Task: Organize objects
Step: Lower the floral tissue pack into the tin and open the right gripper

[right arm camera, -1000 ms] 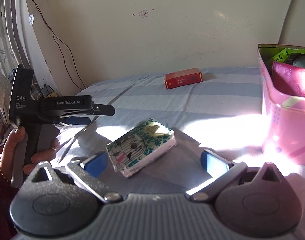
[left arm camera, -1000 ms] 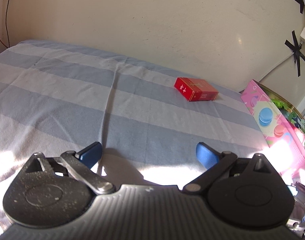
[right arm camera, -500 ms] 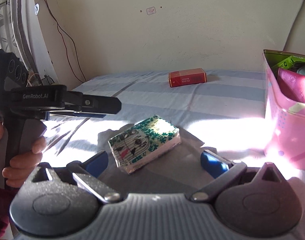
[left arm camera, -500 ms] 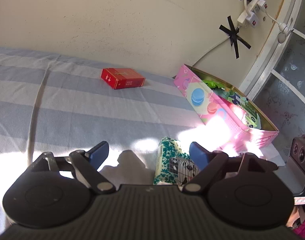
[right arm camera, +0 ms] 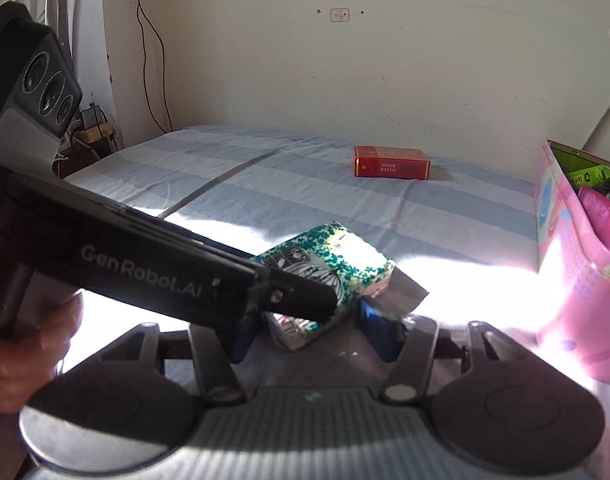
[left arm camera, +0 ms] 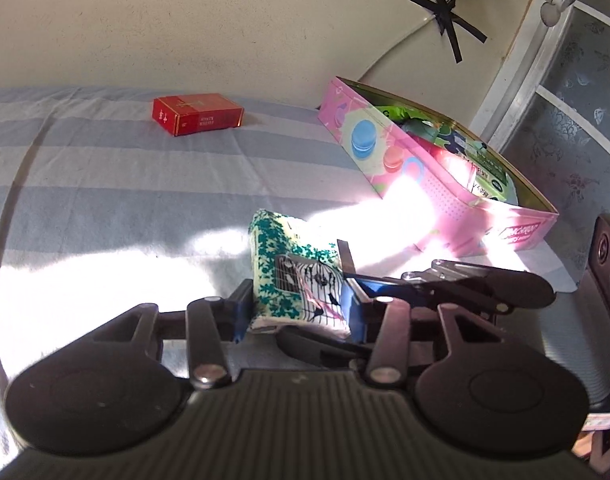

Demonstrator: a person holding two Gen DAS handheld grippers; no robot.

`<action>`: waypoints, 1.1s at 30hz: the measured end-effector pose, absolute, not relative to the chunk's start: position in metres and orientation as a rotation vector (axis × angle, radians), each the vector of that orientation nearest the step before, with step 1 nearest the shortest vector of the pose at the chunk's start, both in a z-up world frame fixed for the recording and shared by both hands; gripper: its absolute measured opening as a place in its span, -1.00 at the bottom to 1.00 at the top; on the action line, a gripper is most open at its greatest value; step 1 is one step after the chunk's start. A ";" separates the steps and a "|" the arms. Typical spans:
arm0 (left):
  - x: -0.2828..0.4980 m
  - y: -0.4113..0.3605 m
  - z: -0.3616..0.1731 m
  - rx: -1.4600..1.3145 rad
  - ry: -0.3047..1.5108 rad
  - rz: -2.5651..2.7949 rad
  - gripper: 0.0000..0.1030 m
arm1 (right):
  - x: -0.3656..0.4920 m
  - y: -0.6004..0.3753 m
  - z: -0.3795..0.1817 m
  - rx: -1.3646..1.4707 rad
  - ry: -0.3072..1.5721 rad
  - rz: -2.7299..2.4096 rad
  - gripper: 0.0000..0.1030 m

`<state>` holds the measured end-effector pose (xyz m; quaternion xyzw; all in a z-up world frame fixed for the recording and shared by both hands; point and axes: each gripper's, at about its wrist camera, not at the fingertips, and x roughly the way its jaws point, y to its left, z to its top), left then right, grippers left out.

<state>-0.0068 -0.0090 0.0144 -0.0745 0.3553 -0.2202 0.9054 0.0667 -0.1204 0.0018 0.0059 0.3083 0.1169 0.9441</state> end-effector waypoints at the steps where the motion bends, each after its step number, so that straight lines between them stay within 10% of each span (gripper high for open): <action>1: -0.011 -0.012 0.016 -0.147 0.728 -0.444 -0.06 | 0.062 -0.122 0.003 0.028 0.621 0.237 -0.14; 13: -0.021 -0.108 0.086 -0.035 0.515 -0.635 -0.08 | -0.015 -0.192 0.046 0.075 0.288 0.013 -0.18; 26: 0.057 -0.231 0.078 0.018 0.583 -0.738 -0.06 | 0.010 -0.304 0.042 0.091 0.330 -0.211 -0.17; 33: 0.055 -0.251 0.065 0.071 0.577 -0.642 0.23 | -0.005 -0.319 0.032 0.129 0.266 -0.279 0.29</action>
